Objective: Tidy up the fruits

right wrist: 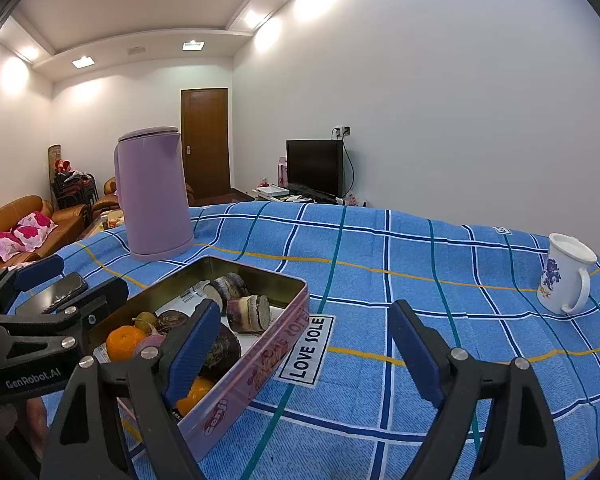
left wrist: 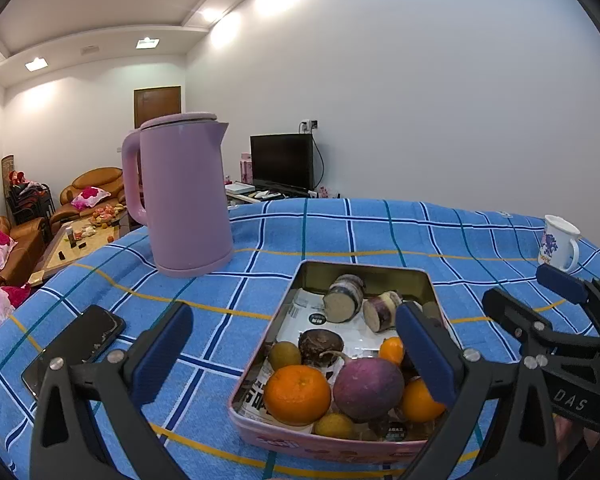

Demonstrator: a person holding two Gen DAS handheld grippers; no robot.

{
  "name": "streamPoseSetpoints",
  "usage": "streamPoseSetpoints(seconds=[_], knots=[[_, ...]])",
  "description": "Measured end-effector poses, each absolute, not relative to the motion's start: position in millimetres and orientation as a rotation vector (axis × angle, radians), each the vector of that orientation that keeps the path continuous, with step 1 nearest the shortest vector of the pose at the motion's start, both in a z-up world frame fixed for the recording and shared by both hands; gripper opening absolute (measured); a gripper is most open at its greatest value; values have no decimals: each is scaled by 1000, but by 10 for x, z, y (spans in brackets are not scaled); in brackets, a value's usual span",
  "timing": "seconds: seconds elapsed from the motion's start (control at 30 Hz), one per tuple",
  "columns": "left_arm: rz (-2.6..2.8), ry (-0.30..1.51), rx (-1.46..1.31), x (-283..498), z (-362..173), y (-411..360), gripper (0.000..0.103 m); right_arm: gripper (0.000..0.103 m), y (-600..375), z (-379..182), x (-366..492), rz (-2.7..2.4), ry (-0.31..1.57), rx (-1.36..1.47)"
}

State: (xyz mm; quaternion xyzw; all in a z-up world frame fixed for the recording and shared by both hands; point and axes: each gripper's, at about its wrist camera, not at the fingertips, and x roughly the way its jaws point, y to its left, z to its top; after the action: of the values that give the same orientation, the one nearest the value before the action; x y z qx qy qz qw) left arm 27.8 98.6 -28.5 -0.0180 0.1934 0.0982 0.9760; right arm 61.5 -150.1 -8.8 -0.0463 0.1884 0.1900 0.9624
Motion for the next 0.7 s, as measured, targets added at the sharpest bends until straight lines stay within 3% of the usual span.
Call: streamPoseSetpoints(seconds=[0.7], knots=[[226,407,-8,285,-271,975,103,88,-1524,-73,589,379,363,-89]])
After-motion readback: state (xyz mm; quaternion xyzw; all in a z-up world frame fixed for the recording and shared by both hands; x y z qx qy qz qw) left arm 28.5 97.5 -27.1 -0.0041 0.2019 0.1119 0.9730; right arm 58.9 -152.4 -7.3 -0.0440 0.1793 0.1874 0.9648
